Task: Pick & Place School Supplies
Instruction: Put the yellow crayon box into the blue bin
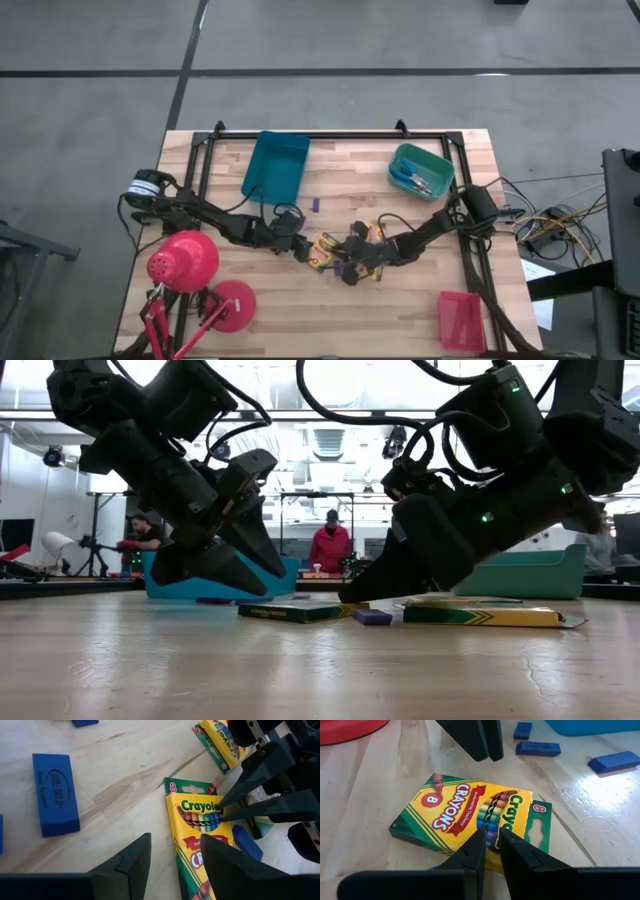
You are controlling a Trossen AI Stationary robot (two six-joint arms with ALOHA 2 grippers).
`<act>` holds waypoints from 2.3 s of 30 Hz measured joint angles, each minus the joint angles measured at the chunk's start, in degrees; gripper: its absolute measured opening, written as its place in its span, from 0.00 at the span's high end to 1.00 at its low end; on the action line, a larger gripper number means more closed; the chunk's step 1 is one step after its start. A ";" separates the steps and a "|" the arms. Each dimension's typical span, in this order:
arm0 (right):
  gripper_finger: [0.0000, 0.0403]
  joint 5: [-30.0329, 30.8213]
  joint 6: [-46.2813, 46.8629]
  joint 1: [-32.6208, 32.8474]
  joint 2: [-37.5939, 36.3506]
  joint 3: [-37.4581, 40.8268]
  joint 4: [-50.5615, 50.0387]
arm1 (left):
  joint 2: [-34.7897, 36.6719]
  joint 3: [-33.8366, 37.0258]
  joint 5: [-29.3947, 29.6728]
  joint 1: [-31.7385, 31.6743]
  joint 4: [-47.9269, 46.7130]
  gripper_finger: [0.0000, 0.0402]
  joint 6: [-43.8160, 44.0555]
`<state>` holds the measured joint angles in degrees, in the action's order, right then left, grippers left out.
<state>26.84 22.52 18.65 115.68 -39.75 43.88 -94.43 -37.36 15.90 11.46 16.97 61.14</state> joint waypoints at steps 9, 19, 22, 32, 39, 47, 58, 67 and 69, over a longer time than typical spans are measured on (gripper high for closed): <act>0.87 -0.27 0.03 0.04 -0.07 -0.01 -1.15 | 0.00 0.02 -0.52 0.00 -0.02 0.56 0.04; 0.87 -1.42 1.10 0.04 -0.14 -0.04 -2.82 | 0.00 0.05 -2.06 0.00 -0.04 0.56 0.46; 0.87 -1.52 1.11 0.04 -0.09 -0.02 -2.82 | 0.00 0.07 -2.97 0.02 -0.04 0.56 0.48; 0.87 -2.88 2.57 0.02 -0.19 -0.02 -4.89 | 0.00 0.11 -4.55 0.02 -0.05 0.56 0.57; 0.87 -3.40 3.00 0.04 -1.22 -0.02 -7.05 | 0.00 0.11 -4.42 0.02 -0.07 0.56 0.57; 0.87 -3.47 4.43 0.11 -1.46 -0.07 -10.21 | 0.00 0.11 -4.33 0.02 -0.09 0.56 0.60; 0.87 -2.85 -3.81 0.24 -1.07 0.37 -1.33 | 0.00 0.11 -1.46 0.02 0.02 0.56 0.40; 0.87 -0.69 -5.41 0.28 -1.03 0.37 0.26 | 0.00 0.11 -1.46 0.00 0.07 0.56 0.36; 0.87 -0.47 -6.26 0.26 -1.03 0.37 1.16 | 0.00 0.10 -1.44 0.00 0.07 0.56 0.35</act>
<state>26.37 16.27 18.92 114.65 -39.38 45.03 -94.43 -37.26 14.46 11.46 17.04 61.49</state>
